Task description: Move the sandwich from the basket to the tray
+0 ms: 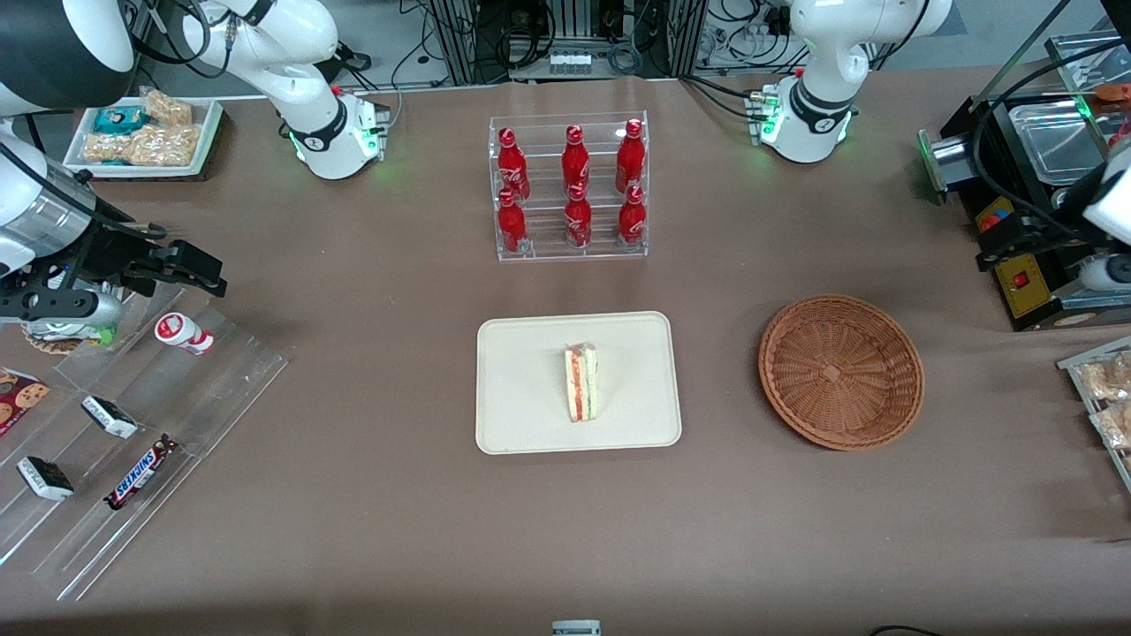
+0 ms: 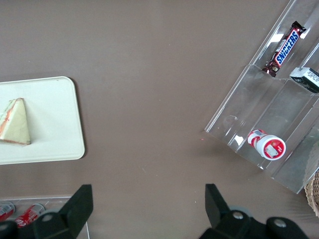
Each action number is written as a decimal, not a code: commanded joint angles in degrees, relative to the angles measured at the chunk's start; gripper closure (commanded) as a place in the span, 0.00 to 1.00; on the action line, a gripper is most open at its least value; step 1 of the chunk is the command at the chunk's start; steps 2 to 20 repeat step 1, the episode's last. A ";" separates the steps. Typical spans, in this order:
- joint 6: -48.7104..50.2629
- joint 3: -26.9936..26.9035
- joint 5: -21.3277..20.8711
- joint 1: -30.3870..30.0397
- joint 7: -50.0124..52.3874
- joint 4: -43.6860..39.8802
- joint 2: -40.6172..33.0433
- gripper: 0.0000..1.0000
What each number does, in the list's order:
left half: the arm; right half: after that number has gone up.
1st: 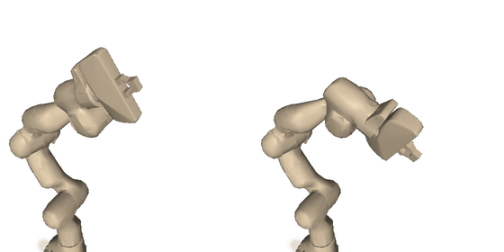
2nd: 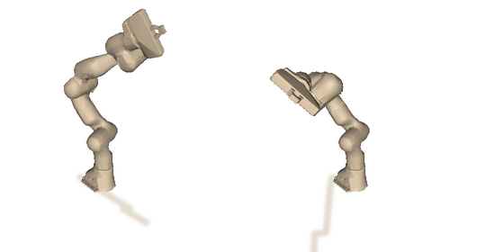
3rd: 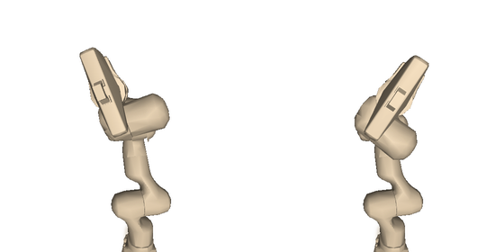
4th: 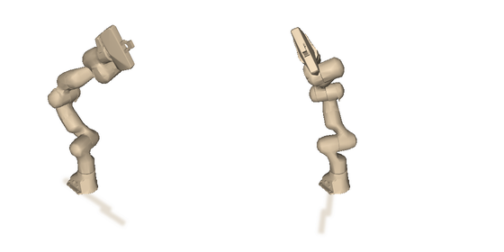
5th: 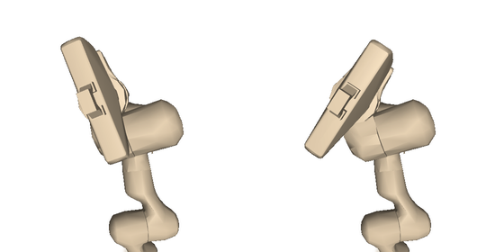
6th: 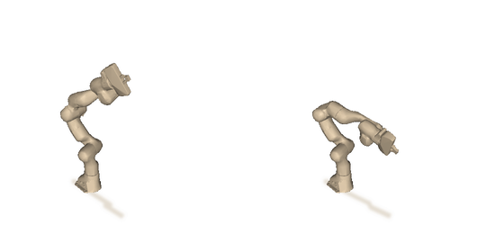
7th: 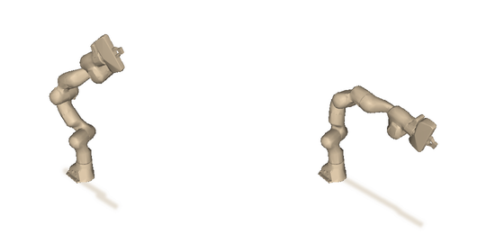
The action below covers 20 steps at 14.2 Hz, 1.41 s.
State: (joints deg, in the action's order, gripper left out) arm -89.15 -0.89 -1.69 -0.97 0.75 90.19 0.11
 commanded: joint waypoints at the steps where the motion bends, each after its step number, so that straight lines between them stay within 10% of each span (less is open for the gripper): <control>1: 0.65 1.33 0.02 -1.84 -0.32 -2.30 0.15 0.00; 20: 0.65 1.33 0.02 -1.84 -0.32 -2.30 0.15 0.00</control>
